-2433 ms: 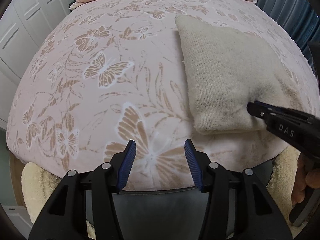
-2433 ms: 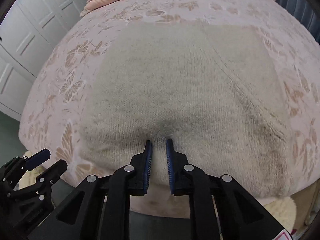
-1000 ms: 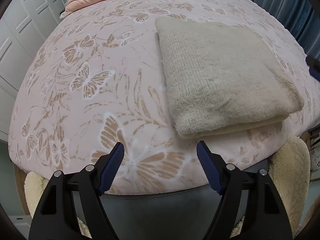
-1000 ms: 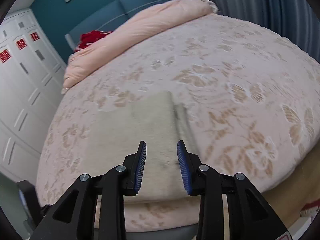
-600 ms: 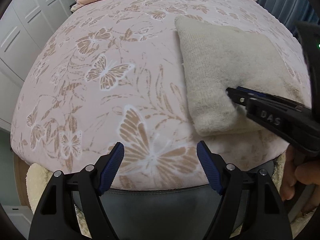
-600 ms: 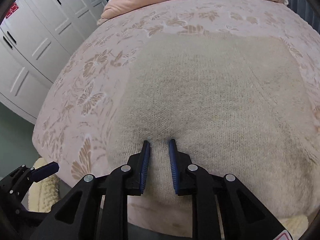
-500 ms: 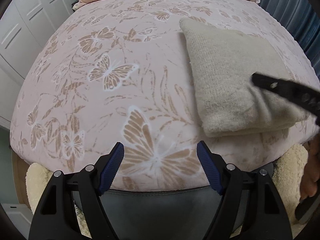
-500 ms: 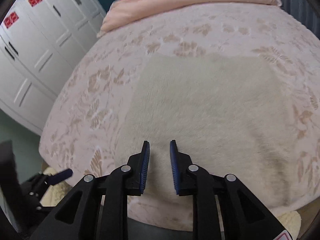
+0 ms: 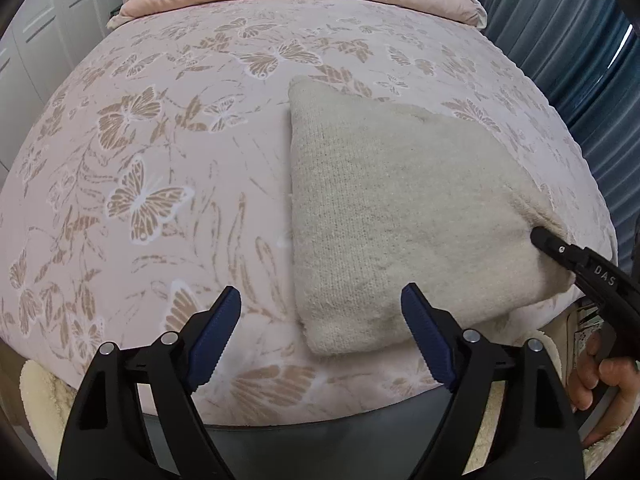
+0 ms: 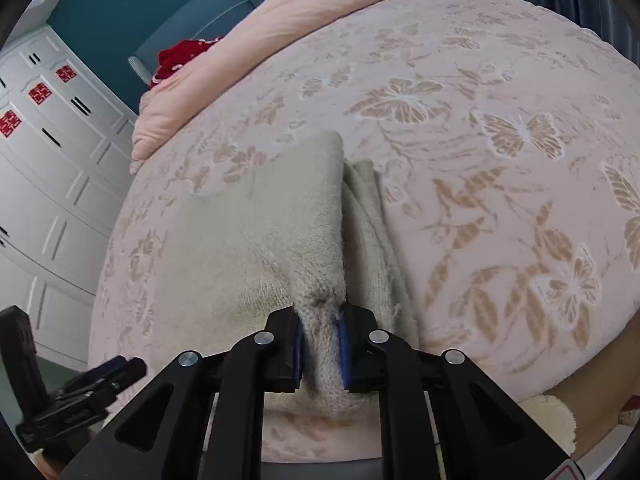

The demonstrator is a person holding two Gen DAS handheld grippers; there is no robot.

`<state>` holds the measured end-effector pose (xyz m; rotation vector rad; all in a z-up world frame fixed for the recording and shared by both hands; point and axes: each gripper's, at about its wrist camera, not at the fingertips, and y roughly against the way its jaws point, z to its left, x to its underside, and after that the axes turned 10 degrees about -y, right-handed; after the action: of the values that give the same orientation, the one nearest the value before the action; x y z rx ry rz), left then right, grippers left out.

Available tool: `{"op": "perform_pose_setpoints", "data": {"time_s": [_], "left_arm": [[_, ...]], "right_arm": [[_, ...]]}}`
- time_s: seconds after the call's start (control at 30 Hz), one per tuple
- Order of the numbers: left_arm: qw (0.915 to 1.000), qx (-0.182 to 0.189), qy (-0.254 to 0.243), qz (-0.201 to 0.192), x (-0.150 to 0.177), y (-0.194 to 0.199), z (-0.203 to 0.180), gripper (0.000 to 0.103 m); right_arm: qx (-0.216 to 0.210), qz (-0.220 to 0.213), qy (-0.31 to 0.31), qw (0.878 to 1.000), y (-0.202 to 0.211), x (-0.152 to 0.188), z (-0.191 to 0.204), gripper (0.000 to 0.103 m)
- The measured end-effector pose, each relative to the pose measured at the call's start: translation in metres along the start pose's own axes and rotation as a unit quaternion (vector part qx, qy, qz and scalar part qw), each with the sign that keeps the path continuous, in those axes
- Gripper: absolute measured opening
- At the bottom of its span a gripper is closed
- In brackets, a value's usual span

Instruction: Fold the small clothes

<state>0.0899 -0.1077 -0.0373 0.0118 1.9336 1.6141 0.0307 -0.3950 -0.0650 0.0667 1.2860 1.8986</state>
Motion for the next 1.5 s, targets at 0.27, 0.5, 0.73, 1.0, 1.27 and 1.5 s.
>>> {"op": "perform_pose_setpoints", "data": {"time_s": [0.27,0.5,0.73,1.0,1.27,1.5], "left_arm": [[0.9971,0.06,0.047,0.006,-0.014,-0.034,0.011,0.09],[0.9748,0.152,0.154,0.052,-0.011,-0.089,0.041,0.098],[0.9729,0.171,0.148,0.048,-0.017,-0.101,0.03,0.098],[0.9824,0.163,0.087,0.03,-0.03,-0.048,0.018,0.05],[0.977,0.158,0.097,0.106,0.019,-0.052,0.014,0.071],[0.9637,0.176,0.181,0.088,0.035,-0.079,0.035,0.098]], "right_arm": [[0.029,-0.031,0.026,0.999,0.0,-0.003,0.004,0.083],[0.002,0.056,-0.022,0.998,-0.05,0.002,-0.015,0.087],[-0.035,0.062,-0.064,0.995,-0.063,-0.001,-0.018,0.097],[-0.132,0.059,-0.066,0.987,-0.011,-0.01,0.004,0.033],[-0.044,0.12,-0.058,0.99,-0.024,0.04,-0.023,0.046],[-0.057,0.101,-0.1,0.988,-0.037,0.042,-0.027,0.065]]}}
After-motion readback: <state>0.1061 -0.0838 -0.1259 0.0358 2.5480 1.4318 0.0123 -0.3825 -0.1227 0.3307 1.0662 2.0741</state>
